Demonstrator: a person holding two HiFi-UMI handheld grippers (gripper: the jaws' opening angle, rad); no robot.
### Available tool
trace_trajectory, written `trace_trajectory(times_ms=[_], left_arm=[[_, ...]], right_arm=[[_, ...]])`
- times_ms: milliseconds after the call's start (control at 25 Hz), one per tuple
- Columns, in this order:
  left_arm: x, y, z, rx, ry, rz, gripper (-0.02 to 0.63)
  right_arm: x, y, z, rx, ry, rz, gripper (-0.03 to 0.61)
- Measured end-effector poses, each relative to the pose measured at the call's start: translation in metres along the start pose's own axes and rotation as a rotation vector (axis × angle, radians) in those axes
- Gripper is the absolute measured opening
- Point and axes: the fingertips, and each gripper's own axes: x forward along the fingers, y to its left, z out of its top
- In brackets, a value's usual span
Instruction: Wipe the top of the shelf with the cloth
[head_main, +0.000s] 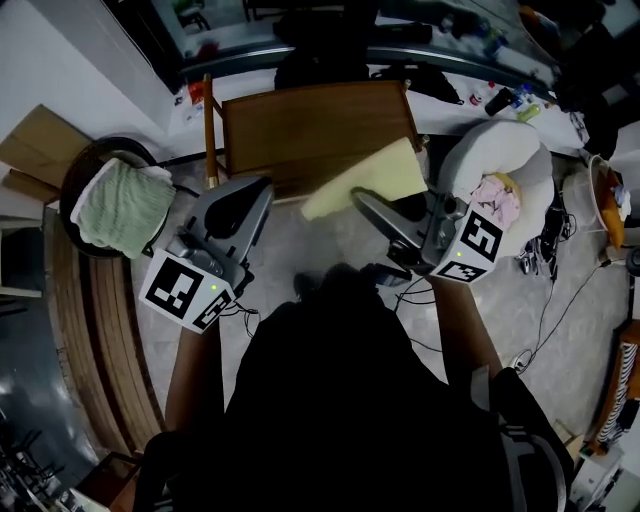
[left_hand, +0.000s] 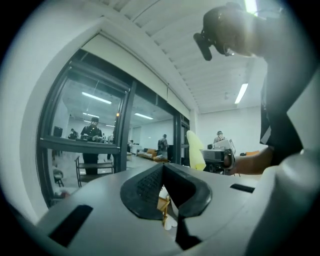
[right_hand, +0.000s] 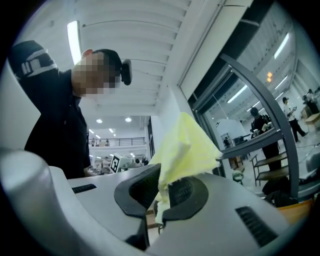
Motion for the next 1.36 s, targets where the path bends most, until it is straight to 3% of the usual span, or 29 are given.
trace_trajectory(times_ms=[240,600,800,1360], left_arm=[[-0.006,-0.035,-0.011,-0.035,0.009,-0.015,0.006],[0.009,-0.116,-0.041,-0.07,0.095,-0.078,0.006],[0.01,-0.149,-0.054,-0.086,0.111,-0.089,0.006],[0.023,-0.181,-0.051,-0.042,0.144,-0.095,0.006]], right_arm=[[-0.02,0.021,-0.016,-0.032,0.095,0.0,0.031],[-0.092,0.058,-0.026,0.052,0.083,-0.027,0.031],[-0.117,0.075,-0.03,0.022,0.091,-0.039,0.031],[-0.147,0.077,-0.029,-0.027,0.087,-0.013,0.031]])
